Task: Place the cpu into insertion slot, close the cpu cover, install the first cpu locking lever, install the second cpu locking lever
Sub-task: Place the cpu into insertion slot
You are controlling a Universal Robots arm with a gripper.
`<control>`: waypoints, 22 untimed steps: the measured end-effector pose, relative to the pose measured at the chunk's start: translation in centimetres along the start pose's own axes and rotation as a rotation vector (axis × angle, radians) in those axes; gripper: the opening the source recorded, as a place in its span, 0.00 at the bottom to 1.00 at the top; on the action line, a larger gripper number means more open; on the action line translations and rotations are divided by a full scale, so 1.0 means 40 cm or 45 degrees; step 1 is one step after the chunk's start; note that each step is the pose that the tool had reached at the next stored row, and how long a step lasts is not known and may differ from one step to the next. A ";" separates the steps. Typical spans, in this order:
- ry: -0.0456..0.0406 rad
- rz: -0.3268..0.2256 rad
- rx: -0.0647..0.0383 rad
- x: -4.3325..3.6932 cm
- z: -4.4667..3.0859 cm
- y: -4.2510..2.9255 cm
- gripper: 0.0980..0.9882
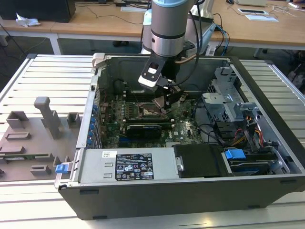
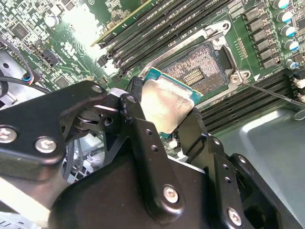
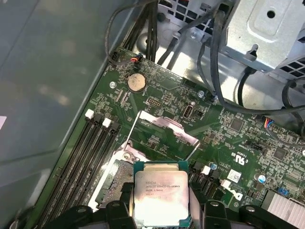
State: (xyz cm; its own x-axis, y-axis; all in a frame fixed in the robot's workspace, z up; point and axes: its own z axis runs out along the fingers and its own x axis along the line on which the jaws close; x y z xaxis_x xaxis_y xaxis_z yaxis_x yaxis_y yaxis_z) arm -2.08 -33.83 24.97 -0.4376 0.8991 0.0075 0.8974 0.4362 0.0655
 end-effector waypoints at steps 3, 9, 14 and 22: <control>-0.002 0.036 0.000 0.000 0.000 0.000 0.50; -0.007 0.105 -0.001 0.000 0.000 0.000 0.50; -0.010 0.149 -0.001 0.000 0.000 0.000 0.50; -0.018 0.251 -0.001 0.000 0.000 0.000 0.50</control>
State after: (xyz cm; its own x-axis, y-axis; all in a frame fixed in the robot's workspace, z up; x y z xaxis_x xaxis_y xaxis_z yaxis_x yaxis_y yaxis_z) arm -2.08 -33.83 24.96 -0.2525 0.9676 0.0060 0.9657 0.2515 0.0651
